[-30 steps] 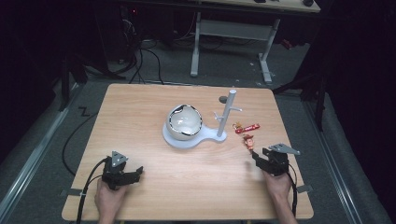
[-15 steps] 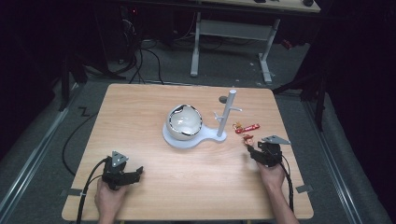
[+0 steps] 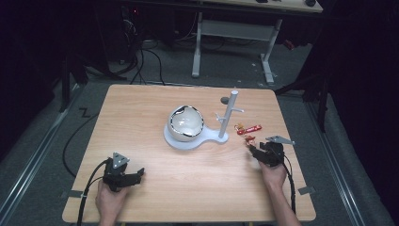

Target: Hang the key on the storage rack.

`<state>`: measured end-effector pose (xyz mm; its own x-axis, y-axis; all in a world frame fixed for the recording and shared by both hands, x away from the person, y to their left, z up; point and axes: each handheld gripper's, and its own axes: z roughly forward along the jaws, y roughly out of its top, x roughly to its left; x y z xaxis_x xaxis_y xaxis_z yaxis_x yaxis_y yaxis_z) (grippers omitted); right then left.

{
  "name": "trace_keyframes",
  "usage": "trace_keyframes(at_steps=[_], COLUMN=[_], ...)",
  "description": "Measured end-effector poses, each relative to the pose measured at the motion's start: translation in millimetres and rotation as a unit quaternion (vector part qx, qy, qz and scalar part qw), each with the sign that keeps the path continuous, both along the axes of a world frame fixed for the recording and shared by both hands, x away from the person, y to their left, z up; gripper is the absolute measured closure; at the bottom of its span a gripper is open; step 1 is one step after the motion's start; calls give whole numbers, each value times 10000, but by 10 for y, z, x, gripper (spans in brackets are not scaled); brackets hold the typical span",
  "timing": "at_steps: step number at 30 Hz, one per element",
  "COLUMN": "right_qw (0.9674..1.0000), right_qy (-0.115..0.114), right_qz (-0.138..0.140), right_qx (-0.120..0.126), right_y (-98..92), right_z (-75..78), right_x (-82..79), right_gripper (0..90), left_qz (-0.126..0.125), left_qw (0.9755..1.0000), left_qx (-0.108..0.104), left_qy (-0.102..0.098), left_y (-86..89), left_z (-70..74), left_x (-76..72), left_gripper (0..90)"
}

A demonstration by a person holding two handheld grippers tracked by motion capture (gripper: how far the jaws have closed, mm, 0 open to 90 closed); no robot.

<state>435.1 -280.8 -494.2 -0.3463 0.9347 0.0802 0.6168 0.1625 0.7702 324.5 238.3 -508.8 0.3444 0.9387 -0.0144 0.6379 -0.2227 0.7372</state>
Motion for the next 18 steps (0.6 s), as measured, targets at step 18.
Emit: trace_keyframes(at_steps=[18], right_qw=[9997], right_qy=[191], right_qz=[25], right_qx=[-135], right_y=[29], right_z=[-58], right_x=[78], right_gripper=[470], left_qz=[-3], left_qw=[10000], left_qx=[4], left_qy=[3], left_y=[1], left_z=[0], left_x=[0], left_gripper=[170])
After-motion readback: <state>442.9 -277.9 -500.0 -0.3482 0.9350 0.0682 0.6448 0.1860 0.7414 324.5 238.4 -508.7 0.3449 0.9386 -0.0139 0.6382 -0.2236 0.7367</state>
